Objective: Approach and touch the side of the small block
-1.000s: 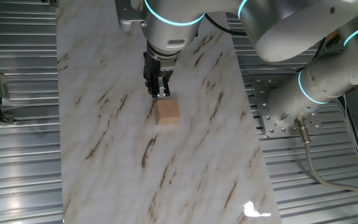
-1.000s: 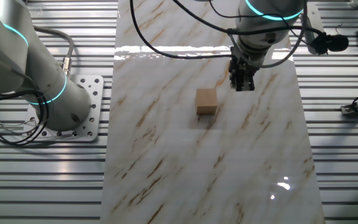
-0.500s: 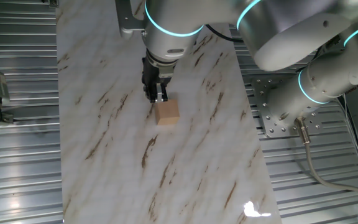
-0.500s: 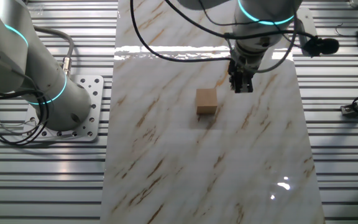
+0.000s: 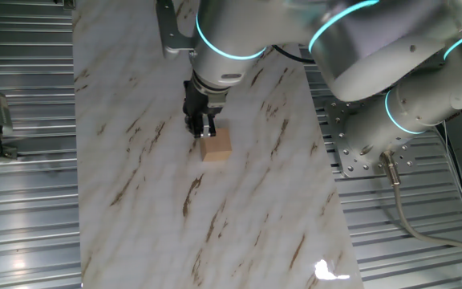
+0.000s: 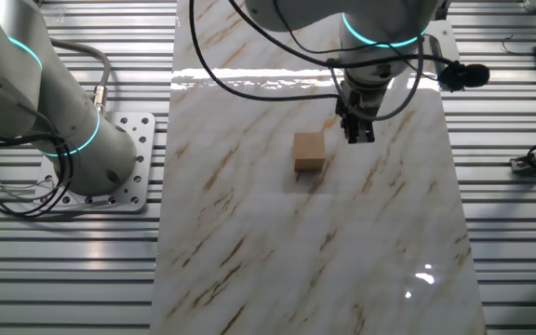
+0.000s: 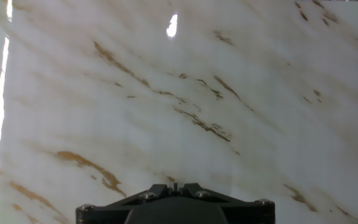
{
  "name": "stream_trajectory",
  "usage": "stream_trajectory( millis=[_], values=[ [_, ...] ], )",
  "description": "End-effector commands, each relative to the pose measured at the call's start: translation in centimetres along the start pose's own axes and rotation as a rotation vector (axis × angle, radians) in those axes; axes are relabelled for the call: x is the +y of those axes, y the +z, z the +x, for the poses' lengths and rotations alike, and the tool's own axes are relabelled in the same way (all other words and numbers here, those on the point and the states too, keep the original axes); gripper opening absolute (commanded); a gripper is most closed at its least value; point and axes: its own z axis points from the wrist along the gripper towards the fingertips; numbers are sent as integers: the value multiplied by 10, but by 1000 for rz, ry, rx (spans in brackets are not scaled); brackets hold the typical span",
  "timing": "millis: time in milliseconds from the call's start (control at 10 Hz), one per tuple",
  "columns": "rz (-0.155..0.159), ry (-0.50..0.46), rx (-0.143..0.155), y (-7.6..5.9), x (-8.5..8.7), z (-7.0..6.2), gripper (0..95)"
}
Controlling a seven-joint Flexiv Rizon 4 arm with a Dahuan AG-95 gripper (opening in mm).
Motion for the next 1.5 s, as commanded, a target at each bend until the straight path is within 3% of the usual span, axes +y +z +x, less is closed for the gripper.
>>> stream_trajectory(
  millis=[100, 700, 1500],
  values=[
    [6, 3, -20, 7, 0, 1, 0],
    [11, 0, -75, 26, 3, 4, 0],
    [37, -3, -108, 35, 5, 5, 0]
  ],
)
